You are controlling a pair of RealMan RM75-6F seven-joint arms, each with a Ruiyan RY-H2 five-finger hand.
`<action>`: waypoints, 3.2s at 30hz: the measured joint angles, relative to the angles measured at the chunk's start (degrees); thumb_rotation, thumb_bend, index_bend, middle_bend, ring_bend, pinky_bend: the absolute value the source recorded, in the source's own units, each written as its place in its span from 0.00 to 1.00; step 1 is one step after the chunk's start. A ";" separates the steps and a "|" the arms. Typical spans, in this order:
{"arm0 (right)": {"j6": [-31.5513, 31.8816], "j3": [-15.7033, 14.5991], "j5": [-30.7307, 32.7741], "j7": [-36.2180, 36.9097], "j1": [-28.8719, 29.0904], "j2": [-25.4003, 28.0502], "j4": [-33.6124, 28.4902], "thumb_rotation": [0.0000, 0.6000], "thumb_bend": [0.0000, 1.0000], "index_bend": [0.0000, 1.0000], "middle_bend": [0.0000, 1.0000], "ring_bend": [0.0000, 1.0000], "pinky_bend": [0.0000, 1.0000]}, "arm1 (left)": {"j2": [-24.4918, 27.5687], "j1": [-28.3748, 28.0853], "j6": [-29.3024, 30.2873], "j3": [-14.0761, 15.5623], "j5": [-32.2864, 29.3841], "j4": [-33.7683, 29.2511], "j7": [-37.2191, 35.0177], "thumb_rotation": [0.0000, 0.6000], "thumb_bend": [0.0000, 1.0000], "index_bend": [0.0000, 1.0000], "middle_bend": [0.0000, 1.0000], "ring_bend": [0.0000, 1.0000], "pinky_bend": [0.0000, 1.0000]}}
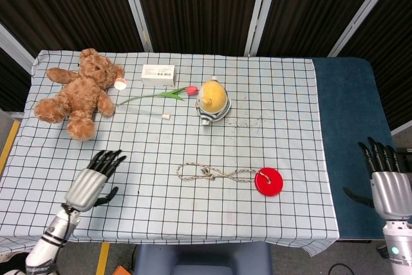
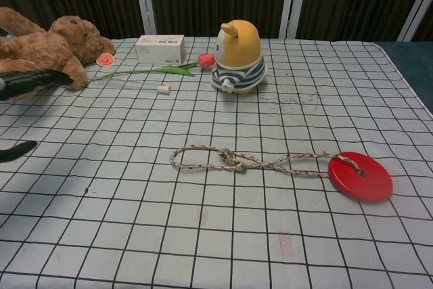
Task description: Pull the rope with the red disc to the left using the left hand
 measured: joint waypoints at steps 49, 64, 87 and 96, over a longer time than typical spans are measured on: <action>-0.68 1.24 4.04 9.49 -1.91 -0.75 7.74 1.00 0.03 0.00 0.00 0.00 0.00 | -25.32 -21.98 -19.99 -3.18 -11.61 19.91 10.69 1.00 0.48 0.54 0.00 0.00 0.09; -1.70 1.55 4.78 9.44 -1.60 -0.89 7.87 1.00 0.03 0.00 0.00 0.00 0.00 | -27.57 -21.61 -14.62 -3.19 -9.97 22.96 7.50 1.00 0.74 0.85 0.12 0.00 0.14; -2.04 1.26 3.09 7.14 -0.61 -0.95 6.05 1.00 0.03 0.00 0.00 0.00 0.00 | 10.00 0.61 5.36 -3.69 -22.95 12.04 7.88 1.00 0.83 0.89 0.20 0.00 0.18; -1.26 1.00 2.20 7.49 -0.69 -0.97 6.01 1.00 0.03 0.00 0.00 0.00 0.00 | 16.07 4.51 10.21 -6.44 -26.88 9.50 8.72 1.00 0.86 0.91 0.22 0.00 0.19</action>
